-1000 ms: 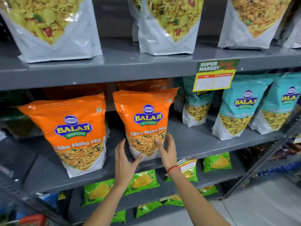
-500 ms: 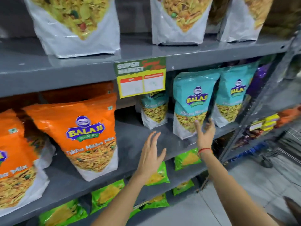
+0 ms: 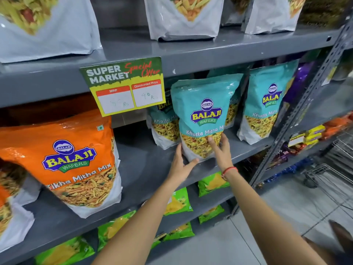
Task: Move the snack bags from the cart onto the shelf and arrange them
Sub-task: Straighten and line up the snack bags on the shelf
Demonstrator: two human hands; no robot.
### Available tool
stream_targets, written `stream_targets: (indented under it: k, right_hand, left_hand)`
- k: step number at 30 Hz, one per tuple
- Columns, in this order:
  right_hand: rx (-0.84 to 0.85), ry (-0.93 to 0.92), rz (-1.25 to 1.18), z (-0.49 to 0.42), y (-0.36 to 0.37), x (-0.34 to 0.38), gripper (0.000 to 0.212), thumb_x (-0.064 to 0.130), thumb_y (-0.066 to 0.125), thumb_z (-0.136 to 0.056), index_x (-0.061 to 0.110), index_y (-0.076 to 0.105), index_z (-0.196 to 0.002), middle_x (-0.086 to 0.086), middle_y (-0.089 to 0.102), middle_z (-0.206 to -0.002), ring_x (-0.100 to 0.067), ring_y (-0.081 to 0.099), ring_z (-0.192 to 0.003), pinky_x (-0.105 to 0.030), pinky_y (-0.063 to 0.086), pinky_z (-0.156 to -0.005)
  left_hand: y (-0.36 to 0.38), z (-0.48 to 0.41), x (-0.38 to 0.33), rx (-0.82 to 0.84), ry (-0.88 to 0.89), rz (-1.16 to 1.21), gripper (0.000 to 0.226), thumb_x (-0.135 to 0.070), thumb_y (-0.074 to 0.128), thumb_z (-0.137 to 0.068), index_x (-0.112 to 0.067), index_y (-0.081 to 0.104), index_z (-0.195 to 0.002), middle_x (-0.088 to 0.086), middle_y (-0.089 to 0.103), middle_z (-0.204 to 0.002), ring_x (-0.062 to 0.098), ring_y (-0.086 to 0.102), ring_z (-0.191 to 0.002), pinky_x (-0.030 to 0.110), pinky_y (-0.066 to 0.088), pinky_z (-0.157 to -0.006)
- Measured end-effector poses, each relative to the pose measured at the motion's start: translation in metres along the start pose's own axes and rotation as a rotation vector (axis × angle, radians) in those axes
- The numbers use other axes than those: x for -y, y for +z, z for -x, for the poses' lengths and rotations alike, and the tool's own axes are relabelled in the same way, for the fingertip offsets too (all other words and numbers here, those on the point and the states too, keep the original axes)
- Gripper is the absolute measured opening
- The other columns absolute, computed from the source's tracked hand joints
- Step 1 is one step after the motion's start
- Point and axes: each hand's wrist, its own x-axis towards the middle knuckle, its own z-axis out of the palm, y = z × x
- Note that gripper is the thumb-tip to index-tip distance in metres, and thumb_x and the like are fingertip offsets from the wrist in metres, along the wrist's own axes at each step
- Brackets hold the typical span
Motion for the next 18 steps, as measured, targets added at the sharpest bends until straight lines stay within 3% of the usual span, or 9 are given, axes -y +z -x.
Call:
stream_targets:
  k: [3, 6, 10, 13, 16, 18]
  right_hand:
    - [0.001, -0.008, 0.028, 0.013, 0.014, -0.004, 0.086, 0.064, 0.063, -0.070, 0.018, 0.035, -0.137, -0.007, 0.041, -0.140, -0.020, 0.040, -0.132, -0.049, 0.033, -0.111]
    - [-0.003, -0.015, 0.039, 0.025, 0.026, -0.006, 0.090, 0.070, 0.060, -0.065, 0.024, 0.033, -0.137, 0.002, 0.039, -0.132, -0.017, 0.039, -0.130, -0.046, 0.034, -0.111]
    - [0.009, -0.036, 0.039, 0.033, 0.033, -0.007, 0.082, 0.061, 0.061, -0.070, 0.023, 0.034, -0.137, 0.002, 0.040, -0.130, -0.017, 0.040, -0.129, -0.044, 0.035, -0.110]
    - [0.030, -0.038, 0.035, 0.035, 0.030, -0.005, 0.078, 0.059, 0.061, -0.074, 0.021, 0.035, -0.136, -0.001, 0.042, -0.134, -0.016, 0.041, -0.128, -0.043, 0.036, -0.109]
    - [0.018, -0.024, 0.038, 0.034, 0.014, -0.005, 0.079, 0.062, 0.057, -0.074, 0.023, 0.031, -0.138, -0.003, 0.038, -0.143, -0.012, 0.037, -0.129, -0.034, 0.034, -0.106]
    - [-0.034, -0.021, 0.019, 0.029, -0.005, -0.005, 0.075, 0.059, 0.056, -0.076, 0.024, 0.032, -0.138, -0.001, 0.037, -0.143, -0.009, 0.037, -0.125, -0.029, 0.032, -0.102]
  left_hand:
    - [-0.013, 0.013, 0.011, -0.030, 0.041, 0.043, 0.089, -0.023, 0.071, -0.078, -0.022, 0.015, -0.147, -0.002, 0.028, -0.154, 0.013, 0.030, -0.141, 0.046, 0.031, -0.114]
    - [-0.021, 0.026, 0.016, -0.046, 0.032, 0.052, 0.093, -0.035, 0.072, -0.072, -0.028, 0.016, -0.146, -0.007, 0.030, -0.153, 0.009, 0.032, -0.139, 0.044, 0.033, -0.114]
    - [-0.031, 0.039, 0.019, -0.039, 0.035, 0.036, 0.094, -0.035, 0.072, -0.072, -0.032, 0.014, -0.146, -0.010, 0.031, -0.152, 0.006, 0.032, -0.138, 0.042, 0.034, -0.113]
    - [-0.034, 0.047, 0.019, -0.034, 0.041, -0.066, 0.092, -0.032, 0.070, -0.080, -0.032, 0.007, -0.148, -0.008, 0.021, -0.157, 0.008, 0.023, -0.143, 0.040, 0.028, -0.116]
    - [-0.019, 0.060, 0.012, -0.262, 0.119, -0.095, 0.086, -0.030, 0.068, -0.082, -0.027, 0.011, -0.147, -0.001, 0.018, -0.157, 0.013, 0.020, -0.144, 0.045, 0.027, -0.116]
    - [0.001, 0.069, 0.004, -0.388, 0.251, -0.129, 0.077, -0.034, 0.065, -0.083, -0.024, 0.020, -0.145, 0.000, 0.023, -0.154, 0.013, 0.023, -0.143, 0.040, 0.030, -0.115]
